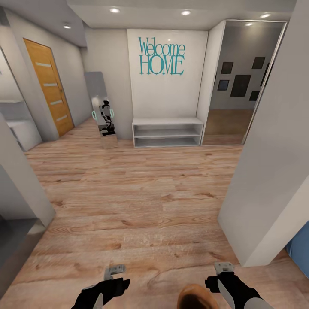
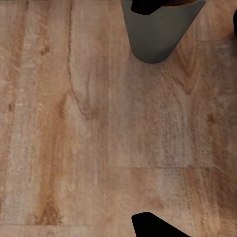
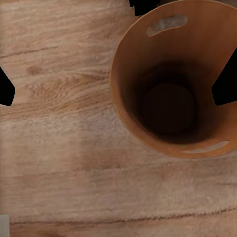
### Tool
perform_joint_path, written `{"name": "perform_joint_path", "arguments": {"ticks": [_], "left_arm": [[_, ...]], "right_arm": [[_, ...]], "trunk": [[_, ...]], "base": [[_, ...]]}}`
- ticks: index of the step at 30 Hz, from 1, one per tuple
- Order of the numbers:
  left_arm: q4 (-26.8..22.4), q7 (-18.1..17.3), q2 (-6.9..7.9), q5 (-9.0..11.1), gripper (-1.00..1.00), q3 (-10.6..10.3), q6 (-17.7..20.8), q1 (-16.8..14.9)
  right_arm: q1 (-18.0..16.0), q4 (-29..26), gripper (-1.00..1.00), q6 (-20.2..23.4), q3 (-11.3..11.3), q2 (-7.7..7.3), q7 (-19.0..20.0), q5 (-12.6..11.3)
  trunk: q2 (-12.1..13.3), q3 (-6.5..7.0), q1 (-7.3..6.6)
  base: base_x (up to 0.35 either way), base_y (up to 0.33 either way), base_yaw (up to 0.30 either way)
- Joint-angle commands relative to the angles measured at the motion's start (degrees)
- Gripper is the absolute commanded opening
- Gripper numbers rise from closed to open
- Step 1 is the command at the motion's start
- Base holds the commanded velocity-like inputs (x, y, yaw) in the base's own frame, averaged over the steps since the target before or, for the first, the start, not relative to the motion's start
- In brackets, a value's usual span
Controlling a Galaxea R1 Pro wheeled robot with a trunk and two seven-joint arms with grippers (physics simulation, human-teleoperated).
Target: Put the three can of soda from the living room inside the tash can in the kitchen.
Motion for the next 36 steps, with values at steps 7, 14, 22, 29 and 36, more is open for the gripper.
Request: {"name": "perform_joint_path", "arguments": {"ticks": [7,14,22,29,36], "left_arm": [[-0.2,-0.1,0.08,0.2,1.0,0.1,-0.1,-0.1],[0.1,-0.1,0.09,0.2,1.0,0.1,-0.1,-0.2],[0.1,-0.1,0.12,0.2,1.0,0.1,-0.1,-0.2],[0.5,-0.1,0.09,0.2,1.0,0.1,-0.2,-0.2],[0.5,-0.1,0.09,0.2,1.0,0.1,-0.2,-0.2]], "right_arm": [[0.0,-0.1,1.0,0.0,0.0,-0.09,0.0,0.0],[0.0,0.0,1.0,0.0,0.0,-0.11,0.0,0.0],[0.0,0.1,1.0,0.0,0.0,-0.09,0.0,0.0],[0.0,0.1,1.0,-1.2,0.0,-0.09,0.0,0.1],[0.0,0.1,1.0,-1.9,0.0,-0.09,0.0,0.1]], "trunk": [[0.0,0.0,0.0],[-2.8,-1.26,1.54],[-2.8,-1.26,1.54],[-2.8,-1.26,1.54],[-2.8,-1.26,1.54]], "base": [[0.0,0.0,0.0],[0.0,0.0,0.0],[0.0,0.0,0.0],[0.0,0.0,0.0],[0.0,0.0,0.0]]}}
